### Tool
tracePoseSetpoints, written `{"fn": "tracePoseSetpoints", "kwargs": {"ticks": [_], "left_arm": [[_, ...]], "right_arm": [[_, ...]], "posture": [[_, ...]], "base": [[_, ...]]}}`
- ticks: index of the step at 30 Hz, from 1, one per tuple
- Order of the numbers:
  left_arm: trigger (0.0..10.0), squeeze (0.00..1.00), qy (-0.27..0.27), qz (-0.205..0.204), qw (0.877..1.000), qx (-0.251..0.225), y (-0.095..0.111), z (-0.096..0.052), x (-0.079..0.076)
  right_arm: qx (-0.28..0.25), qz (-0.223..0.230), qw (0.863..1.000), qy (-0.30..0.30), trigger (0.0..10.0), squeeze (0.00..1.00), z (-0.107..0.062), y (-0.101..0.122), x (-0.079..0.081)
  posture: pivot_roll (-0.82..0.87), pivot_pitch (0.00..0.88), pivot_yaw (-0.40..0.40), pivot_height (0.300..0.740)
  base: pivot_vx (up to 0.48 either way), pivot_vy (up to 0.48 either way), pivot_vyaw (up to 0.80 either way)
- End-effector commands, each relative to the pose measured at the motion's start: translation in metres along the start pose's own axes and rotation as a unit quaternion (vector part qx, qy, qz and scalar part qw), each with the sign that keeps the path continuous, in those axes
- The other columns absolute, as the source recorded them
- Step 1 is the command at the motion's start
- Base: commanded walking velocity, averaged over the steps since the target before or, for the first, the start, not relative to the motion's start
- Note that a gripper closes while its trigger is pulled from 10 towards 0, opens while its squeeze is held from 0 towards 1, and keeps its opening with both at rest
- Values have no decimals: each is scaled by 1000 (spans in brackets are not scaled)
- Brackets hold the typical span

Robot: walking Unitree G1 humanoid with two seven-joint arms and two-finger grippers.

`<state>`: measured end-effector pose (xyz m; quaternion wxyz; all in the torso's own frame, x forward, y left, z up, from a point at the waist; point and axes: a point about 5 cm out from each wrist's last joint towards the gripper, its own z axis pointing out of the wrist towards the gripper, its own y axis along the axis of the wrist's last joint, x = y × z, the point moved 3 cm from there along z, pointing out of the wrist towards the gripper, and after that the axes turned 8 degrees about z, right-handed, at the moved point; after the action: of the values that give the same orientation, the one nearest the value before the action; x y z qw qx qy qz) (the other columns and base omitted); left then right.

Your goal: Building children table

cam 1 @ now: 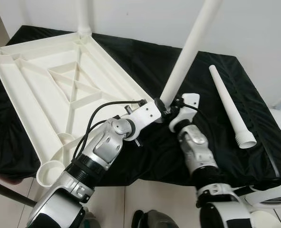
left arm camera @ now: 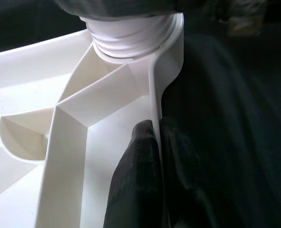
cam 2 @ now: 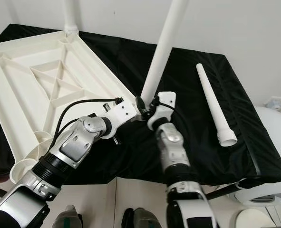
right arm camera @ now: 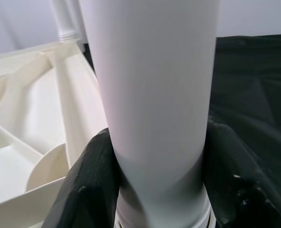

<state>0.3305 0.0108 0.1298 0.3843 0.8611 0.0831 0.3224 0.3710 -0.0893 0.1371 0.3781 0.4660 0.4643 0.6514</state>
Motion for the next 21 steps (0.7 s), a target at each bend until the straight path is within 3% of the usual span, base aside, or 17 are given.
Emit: {"fn": "tracePoseSetpoints", "kwargs": {"ticks": [1, 8, 17, 18, 21], "left_arm": [[10000, 0, -27, 19, 999, -26, 15, 4, -15], [10000, 0, -25, 21, 999, -20, 13, 5, -16], [10000, 0, -26, 21, 999, -19, 13, 5, -17], [10000, 0, -26, 21, 999, -19, 13, 5, -17], [10000, 0, -26, 21, 999, -19, 13, 5, -18]], "right_arm": [[-31, -5, 999, 14, 10000, 0, 7, 16, 14], [-19, -10, 999, -24, 10000, 0, -1, 10, 32], [-19, -13, 999, -36, 10000, 0, -4, 14, 30], [-22, -13, 999, -39, 10000, 1000, -6, 15, 29], [-26, -16, 999, -45, 10000, 1000, -9, 17, 23]], "posture": [[100, 7, -138, 740], [106, 4, -145, 740], [107, 5, -145, 740], [105, 4, -144, 740], [103, 5, -143, 740]], "base": [[0, 0, 0], [0, 0, 0], [0, 0, 0], [0, 0, 0], [0, 0, 0]]}}
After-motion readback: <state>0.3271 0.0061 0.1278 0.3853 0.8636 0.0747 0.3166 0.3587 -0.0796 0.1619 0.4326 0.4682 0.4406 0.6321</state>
